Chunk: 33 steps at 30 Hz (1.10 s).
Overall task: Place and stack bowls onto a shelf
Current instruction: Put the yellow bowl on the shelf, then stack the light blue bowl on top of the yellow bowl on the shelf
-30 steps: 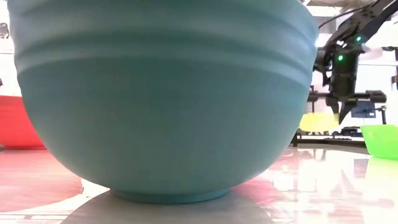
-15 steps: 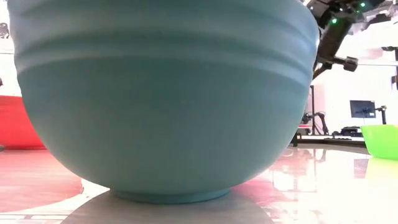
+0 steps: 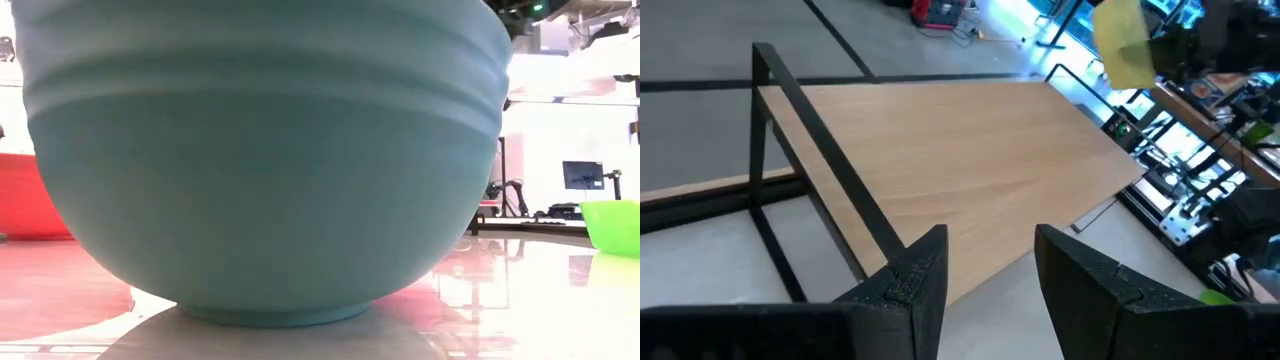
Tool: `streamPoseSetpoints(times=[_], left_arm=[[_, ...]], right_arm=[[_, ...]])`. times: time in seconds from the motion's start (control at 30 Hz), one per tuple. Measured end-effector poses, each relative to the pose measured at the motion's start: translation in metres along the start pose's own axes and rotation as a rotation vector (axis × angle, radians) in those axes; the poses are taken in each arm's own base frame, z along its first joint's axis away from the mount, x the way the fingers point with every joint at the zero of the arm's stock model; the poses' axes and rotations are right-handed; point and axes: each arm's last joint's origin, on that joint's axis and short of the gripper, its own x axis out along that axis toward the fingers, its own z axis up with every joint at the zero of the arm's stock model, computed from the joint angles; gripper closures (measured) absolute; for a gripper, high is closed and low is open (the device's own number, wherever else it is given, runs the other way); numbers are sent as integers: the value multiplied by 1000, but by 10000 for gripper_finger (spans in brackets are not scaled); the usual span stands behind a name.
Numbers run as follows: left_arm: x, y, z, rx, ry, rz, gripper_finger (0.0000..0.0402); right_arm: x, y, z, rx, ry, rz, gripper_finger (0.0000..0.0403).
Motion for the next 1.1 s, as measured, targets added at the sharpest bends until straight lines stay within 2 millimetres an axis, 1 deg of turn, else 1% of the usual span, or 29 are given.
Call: streamPoseSetpoints(times=[0.17,0.23,0.33,0.47,0.6,0.7,0.83,0.9,1.03,1.1], left_arm=[[0,-2,-1,-4,19,-31,266],[-1,-3,-2,-6,24,-41,266],[-2,-5,-3,-13,33,-55,266],[-3,-8,-5,-20,44,-69,266],[-4,-9,-9,-23,71,-66,266],[-4,-8,-11,-32,91,-56,266],[-5,-9,-14,-33,109,-56,266],[-6,-10,-15,-30,115,-60,266],[-7,-12,-17,-22,120,-61,266],[-8,-14,-18,-18,121,-65,266]], right_arm=[[17,24,-1,-146,128,38,378],[23,30,-1,-195,193,49,378],[29,37,2,-246,273,22,378],[33,42,5,-297,365,-42,370],[39,45,6,-329,423,-79,348],[41,45,6,-339,429,-84,329],[39,45,6,-341,428,-81,296],[34,45,9,-336,414,-71,277],[14,43,19,-319,367,-36,243],[0,44,23,-316,340,-6,232]])
